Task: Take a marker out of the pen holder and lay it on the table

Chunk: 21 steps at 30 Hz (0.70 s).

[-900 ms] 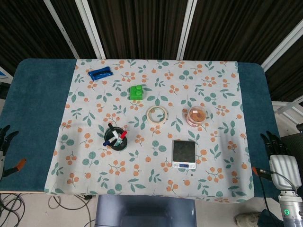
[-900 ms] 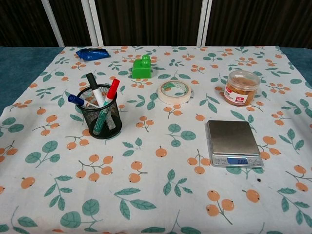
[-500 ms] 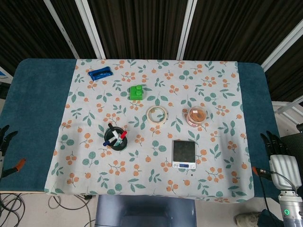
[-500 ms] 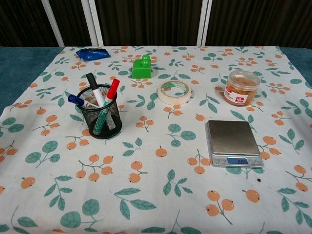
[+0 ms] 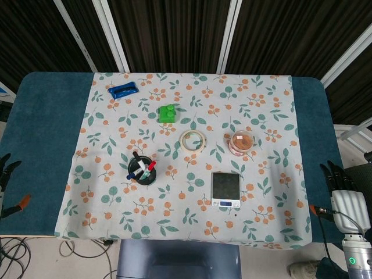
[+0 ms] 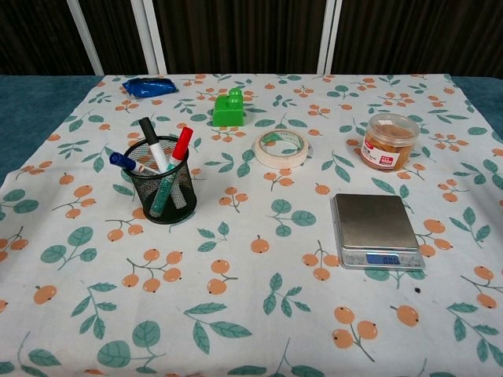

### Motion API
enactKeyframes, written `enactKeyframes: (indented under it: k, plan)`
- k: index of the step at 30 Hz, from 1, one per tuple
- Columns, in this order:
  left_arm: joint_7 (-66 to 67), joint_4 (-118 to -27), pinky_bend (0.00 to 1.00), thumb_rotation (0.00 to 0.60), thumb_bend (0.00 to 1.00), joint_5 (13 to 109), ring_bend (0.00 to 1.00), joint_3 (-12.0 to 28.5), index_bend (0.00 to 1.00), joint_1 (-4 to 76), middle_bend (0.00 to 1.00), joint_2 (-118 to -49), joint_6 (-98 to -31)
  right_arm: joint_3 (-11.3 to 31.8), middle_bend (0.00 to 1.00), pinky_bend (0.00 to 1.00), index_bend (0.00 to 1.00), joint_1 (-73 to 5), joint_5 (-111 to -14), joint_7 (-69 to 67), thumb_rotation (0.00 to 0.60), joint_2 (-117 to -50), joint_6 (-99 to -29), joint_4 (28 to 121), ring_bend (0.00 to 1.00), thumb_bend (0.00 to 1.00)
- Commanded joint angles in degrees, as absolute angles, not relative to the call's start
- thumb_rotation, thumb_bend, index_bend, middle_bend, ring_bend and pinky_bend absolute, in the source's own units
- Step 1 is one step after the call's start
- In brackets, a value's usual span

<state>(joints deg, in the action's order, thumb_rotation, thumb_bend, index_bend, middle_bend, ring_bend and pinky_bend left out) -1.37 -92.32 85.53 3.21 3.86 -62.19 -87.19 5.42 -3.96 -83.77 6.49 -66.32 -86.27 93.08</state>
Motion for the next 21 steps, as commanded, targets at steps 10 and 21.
enactKeyframes:
  k: [10,21]
  plan:
    - [-8.38,-89.77,0.00,0.600,0.19,87.89,0.00,3.44,0.20,5.10,0.02,-59.94,-86.67,5.49,0.00,0.17,0.07,-3.57,-83.41,6.48,0.600,-66.27,-86.74,93.37,0.06,0.15]
    - [-20.02,-93.61,0.00,0.600,0.19,89.97,0.00,5.09,0.20,16.11,0.02,-51.29,-71.51,5.35,0.00,0.17,0.07,-3.51,-83.45,6.69,0.600,-66.26,-86.64,93.59,0.06,0.15]
